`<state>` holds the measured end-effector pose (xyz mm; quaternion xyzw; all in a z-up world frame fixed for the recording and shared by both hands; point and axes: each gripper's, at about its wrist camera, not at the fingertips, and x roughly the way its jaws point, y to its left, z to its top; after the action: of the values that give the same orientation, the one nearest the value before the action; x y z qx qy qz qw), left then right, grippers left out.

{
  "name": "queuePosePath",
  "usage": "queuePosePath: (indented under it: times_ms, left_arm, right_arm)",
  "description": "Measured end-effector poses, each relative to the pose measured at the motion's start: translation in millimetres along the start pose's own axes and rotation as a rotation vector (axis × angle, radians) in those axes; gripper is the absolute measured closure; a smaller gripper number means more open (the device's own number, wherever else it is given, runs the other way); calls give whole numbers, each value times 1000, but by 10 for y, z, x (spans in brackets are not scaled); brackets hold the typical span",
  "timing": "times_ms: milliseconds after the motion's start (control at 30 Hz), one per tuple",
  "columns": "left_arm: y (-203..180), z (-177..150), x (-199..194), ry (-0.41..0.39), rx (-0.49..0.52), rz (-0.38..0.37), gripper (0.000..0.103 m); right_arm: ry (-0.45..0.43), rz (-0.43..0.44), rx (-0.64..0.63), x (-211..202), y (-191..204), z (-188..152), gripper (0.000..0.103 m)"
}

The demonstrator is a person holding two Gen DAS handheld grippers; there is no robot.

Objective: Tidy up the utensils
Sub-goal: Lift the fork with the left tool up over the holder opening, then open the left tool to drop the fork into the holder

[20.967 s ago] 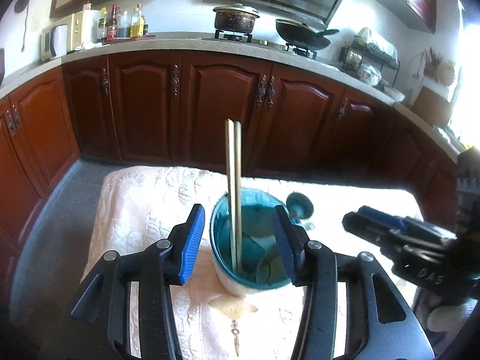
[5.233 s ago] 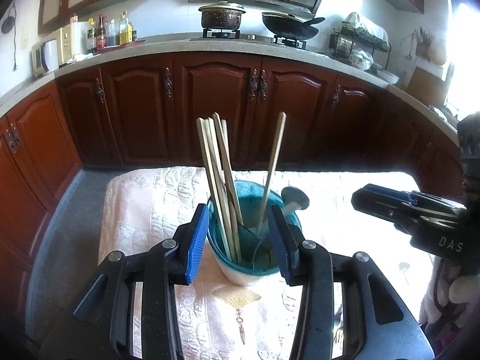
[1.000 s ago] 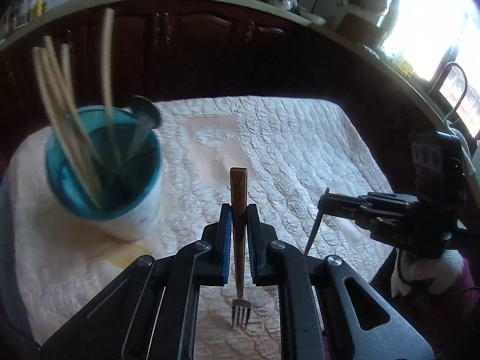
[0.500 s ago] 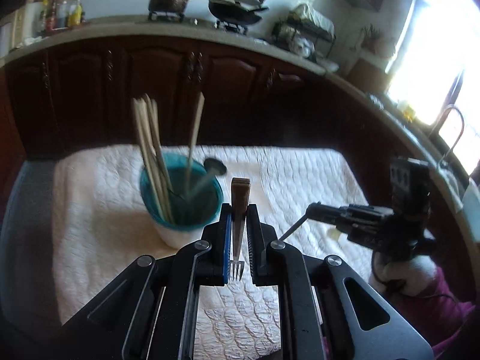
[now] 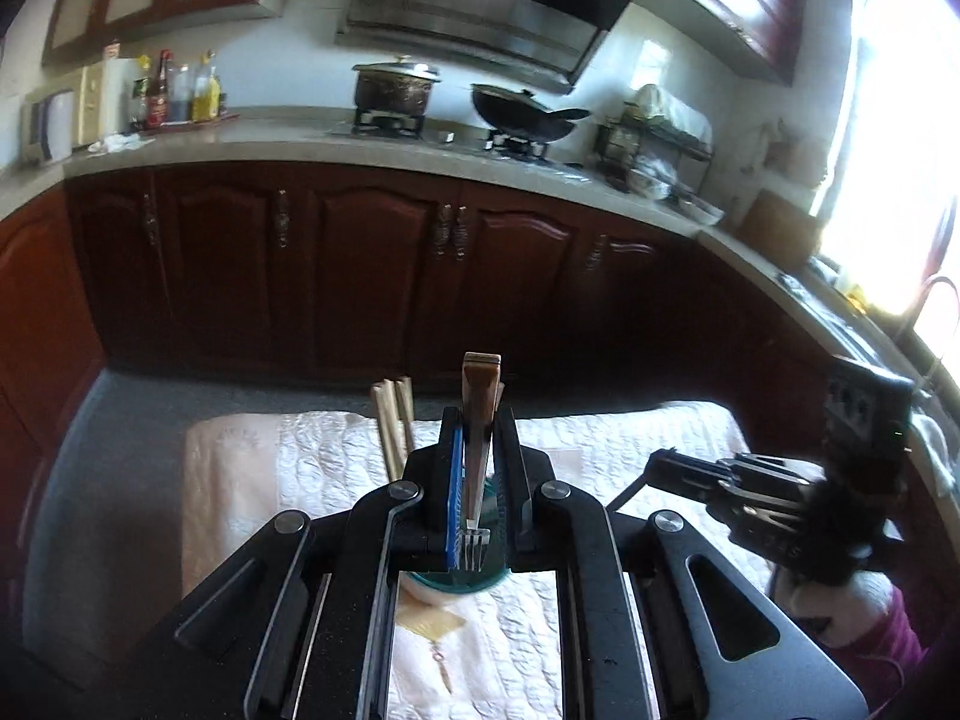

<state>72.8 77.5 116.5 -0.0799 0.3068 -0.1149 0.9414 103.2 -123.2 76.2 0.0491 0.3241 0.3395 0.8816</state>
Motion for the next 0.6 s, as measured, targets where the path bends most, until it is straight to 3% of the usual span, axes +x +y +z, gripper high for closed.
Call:
queuePosePath:
  times_ms: [133,600]
  left_arm:
    - [97,-62,265,18,5,62,95]
    - [208,-306,796,111,-16,88,95]
  right_arm:
    - [24,-12,-25,240,68,60,97]
    - [160,-17,13,895,-90,-97,97]
